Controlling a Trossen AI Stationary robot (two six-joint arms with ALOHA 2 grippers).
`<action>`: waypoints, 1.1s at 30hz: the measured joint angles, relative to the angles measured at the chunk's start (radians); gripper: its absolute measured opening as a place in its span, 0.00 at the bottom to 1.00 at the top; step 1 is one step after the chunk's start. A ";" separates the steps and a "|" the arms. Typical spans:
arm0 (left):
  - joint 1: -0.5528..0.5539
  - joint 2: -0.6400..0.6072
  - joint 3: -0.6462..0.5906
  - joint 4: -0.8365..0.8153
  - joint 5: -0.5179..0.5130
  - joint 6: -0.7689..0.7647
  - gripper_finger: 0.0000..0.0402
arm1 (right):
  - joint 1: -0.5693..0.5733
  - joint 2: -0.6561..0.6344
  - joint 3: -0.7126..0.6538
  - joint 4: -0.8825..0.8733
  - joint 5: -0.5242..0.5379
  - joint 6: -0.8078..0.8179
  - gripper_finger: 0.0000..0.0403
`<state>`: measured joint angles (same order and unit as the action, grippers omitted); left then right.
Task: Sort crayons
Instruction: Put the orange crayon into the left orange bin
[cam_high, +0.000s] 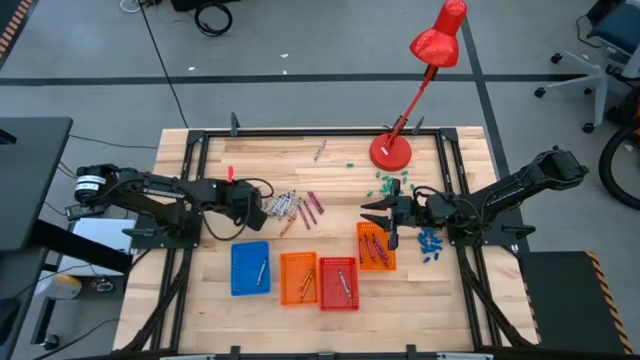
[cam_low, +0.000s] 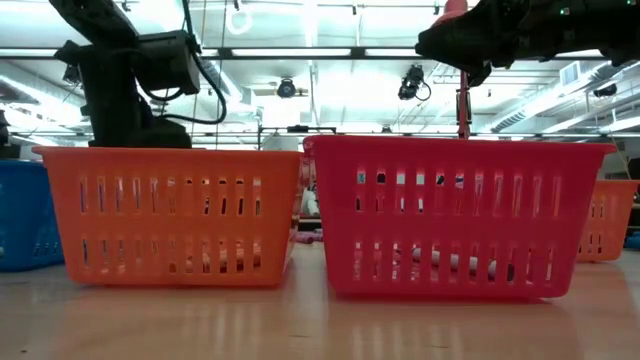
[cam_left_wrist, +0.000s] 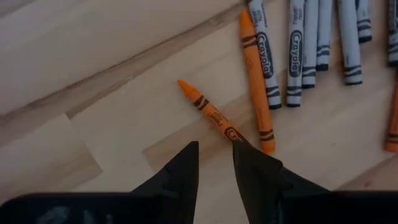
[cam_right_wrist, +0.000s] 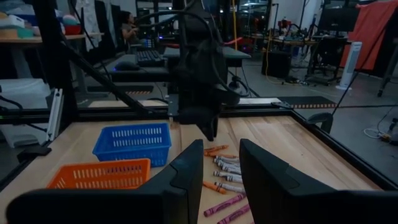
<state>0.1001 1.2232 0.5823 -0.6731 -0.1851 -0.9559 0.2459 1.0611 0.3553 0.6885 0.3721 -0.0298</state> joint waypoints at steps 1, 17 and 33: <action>0.000 0.007 0.000 0.004 0.000 -0.021 0.27 | 0.000 0.000 0.000 0.000 0.000 0.000 0.27; 0.005 0.078 0.000 0.080 0.004 -0.065 0.27 | 0.001 0.000 0.000 0.017 0.000 0.000 0.27; 0.009 0.207 0.010 0.048 -0.011 0.047 0.22 | 0.001 0.000 0.000 0.021 -0.007 0.000 0.27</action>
<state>0.1088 1.4300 0.5920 -0.6252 -0.1959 -0.9090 0.2466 1.0611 0.3553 0.7094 0.3649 -0.0295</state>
